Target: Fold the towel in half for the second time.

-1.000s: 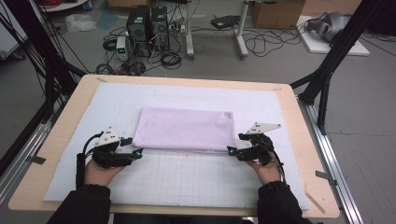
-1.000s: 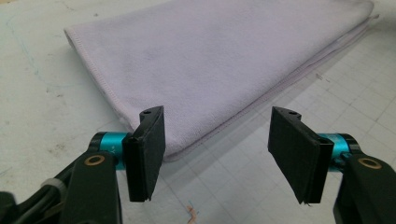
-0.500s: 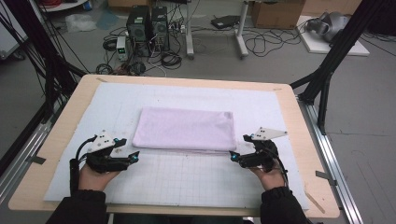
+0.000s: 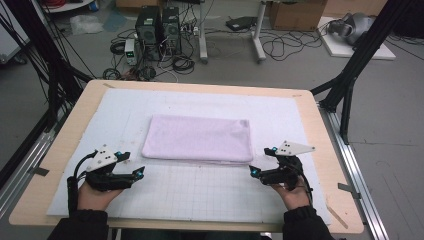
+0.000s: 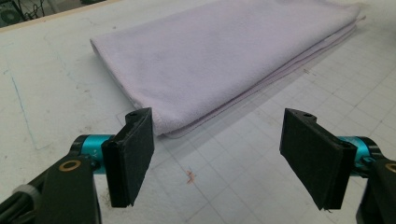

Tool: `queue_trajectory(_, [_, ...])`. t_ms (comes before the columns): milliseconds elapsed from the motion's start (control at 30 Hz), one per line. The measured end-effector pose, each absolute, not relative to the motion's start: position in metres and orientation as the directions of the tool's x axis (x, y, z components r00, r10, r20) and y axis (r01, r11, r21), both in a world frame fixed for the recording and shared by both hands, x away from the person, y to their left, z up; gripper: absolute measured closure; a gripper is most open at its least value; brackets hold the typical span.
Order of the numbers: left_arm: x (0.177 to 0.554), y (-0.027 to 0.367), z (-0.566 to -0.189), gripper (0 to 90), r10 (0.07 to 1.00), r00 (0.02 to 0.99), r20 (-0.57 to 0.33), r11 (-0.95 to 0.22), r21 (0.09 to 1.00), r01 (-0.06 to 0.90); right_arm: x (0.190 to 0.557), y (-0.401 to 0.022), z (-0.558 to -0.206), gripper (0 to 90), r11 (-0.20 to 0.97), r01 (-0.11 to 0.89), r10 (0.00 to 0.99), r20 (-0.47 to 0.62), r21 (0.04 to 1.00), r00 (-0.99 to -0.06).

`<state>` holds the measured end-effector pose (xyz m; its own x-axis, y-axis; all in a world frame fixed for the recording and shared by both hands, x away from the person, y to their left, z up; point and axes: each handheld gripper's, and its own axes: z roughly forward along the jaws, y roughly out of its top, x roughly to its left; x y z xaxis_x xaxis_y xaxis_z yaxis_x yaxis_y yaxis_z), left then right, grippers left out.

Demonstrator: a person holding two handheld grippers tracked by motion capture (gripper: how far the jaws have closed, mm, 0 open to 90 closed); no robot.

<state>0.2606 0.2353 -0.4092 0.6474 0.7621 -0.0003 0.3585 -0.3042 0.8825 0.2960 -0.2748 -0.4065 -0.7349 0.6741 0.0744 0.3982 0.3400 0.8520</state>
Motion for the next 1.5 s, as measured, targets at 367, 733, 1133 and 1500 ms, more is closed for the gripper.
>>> queue_trajectory(367, [0.251, 0.242, -0.409, 26.6, 0.767, 0.642, -0.002, -0.297, 0.885, 0.359, 0.285, -0.285, -0.409, 11.5, 0.343, 0.406, 0.682, 0.072, 0.847, -0.727])
queue_trajectory(733, [0.247, 0.244, -0.410, 26.6, 0.765, 0.645, -0.001, -0.300, 0.885, 0.357, 0.277, -0.292, -0.410, 11.5, 0.330, 0.420, 0.680, 0.096, 0.845, -0.727])
queue_trajectory(1133, [0.244, 0.243, -0.410, 26.8, 0.757, 0.654, 0.007, -0.309, 0.885, 0.347, 0.264, -0.302, -0.414, 11.5, 0.342, 0.427, 0.682, 0.092, 0.837, -0.726])
queue_trajectory(1500, [0.244, 0.243, -0.412, 26.8, 0.752, 0.659, 0.010, -0.317, 0.882, 0.349, 0.261, -0.306, -0.416, 11.5, 0.341, 0.422, 0.684, 0.086, 0.840, -0.724])
